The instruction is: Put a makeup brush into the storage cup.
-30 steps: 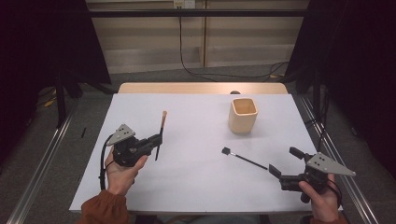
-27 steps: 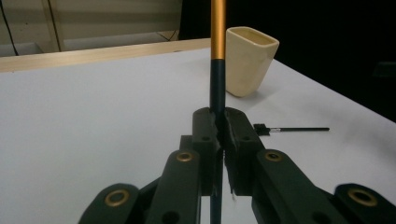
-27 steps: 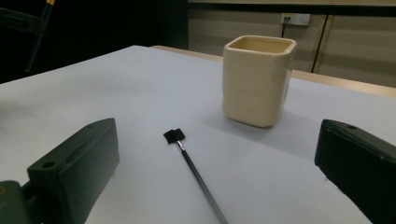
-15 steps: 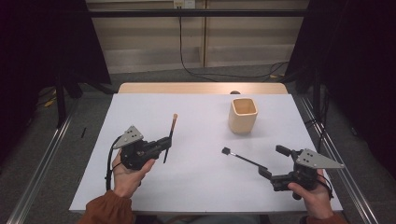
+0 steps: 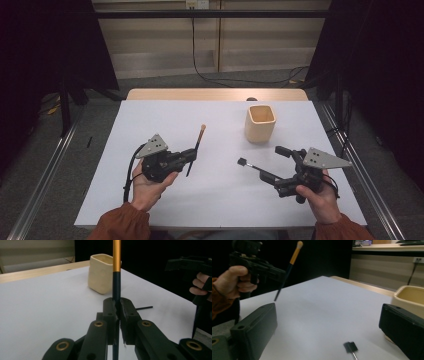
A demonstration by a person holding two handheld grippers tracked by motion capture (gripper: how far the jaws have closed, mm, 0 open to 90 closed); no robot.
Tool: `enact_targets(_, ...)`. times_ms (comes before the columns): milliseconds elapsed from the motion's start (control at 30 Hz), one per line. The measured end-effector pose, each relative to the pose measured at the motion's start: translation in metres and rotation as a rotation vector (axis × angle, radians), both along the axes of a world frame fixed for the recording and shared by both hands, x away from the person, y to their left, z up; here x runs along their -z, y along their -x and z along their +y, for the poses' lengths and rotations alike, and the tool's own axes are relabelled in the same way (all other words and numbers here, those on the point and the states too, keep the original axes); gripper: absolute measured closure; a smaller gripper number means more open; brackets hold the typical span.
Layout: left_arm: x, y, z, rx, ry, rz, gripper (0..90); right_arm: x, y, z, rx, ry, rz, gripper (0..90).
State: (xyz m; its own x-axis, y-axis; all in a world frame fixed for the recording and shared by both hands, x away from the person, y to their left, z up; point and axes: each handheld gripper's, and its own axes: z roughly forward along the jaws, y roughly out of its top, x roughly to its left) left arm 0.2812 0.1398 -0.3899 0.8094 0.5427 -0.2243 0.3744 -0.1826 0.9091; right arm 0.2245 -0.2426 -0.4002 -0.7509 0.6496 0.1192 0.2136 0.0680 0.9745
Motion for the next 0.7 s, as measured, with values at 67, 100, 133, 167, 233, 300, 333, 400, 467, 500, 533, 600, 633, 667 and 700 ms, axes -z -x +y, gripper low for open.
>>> enact_targets(67,0.000,0.000,-0.003,0.007,0.006,0.003,83.8,-0.003,-0.002,0.006,-0.021,0.000,0.000,1.5)
enact_targets(100,0.000,0.000,-0.004,0.009,0.007,0.000,83.8,-0.005,-0.003,0.011,-0.036,-0.004,-0.005,2.1)
enact_targets(133,0.000,0.001,-0.006,0.014,0.009,0.003,83.8,-0.006,-0.004,0.013,-0.048,-0.009,-0.005,2.2)
enact_targets(167,-0.001,0.001,-0.008,0.017,0.011,0.004,83.8,-0.007,-0.006,0.018,-0.059,-0.013,-0.006,2.2)
enact_targets(233,-0.001,0.001,-0.011,0.021,0.005,0.000,83.9,-0.009,-0.010,0.024,-0.075,-0.005,-0.006,2.1)
enact_targets(300,-0.001,0.001,-0.015,0.028,0.010,-0.001,83.8,-0.011,-0.015,0.032,-0.089,-0.003,-0.009,2.0)
enact_targets(333,-0.001,0.000,-0.017,0.028,0.010,0.000,83.8,-0.011,-0.017,0.034,-0.092,-0.002,-0.010,1.9)
enact_targets(400,-0.002,-0.001,-0.020,0.030,0.013,0.000,83.8,-0.013,-0.021,0.040,-0.102,0.002,-0.011,2.1)
enact_targets(467,-0.002,-0.002,-0.024,0.036,0.017,-0.002,83.8,-0.014,-0.025,0.045,-0.113,0.005,-0.016,1.9)
enact_targets(500,-0.001,-0.002,-0.025,0.041,0.016,-0.004,83.8,-0.015,-0.027,0.047,-0.123,-0.003,-0.013,1.9)
enact_targets(533,-0.001,-0.001,-0.026,0.044,0.013,-0.003,83.8,-0.016,-0.028,0.049,-0.124,-0.005,-0.013,1.9)
enact_targets(600,0.000,-0.001,-0.027,0.044,0.017,-0.005,83.8,-0.017,-0.032,0.052,-0.120,-0.004,-0.012,1.8)
enact_targets(633,0.001,0.000,-0.027,0.046,0.015,-0.006,83.8,-0.017,-0.033,0.053,-0.125,-0.003,-0.017,1.9)
enact_targets(667,0.000,0.001,-0.028,0.037,0.011,-0.012,83.8,-0.017,-0.034,0.054,-0.128,0.000,-0.026,1.8)
enact_targets(700,0.001,0.001,-0.028,0.038,0.016,-0.010,83.8,-0.017,-0.036,0.055,-0.131,-0.002,-0.029,1.9)
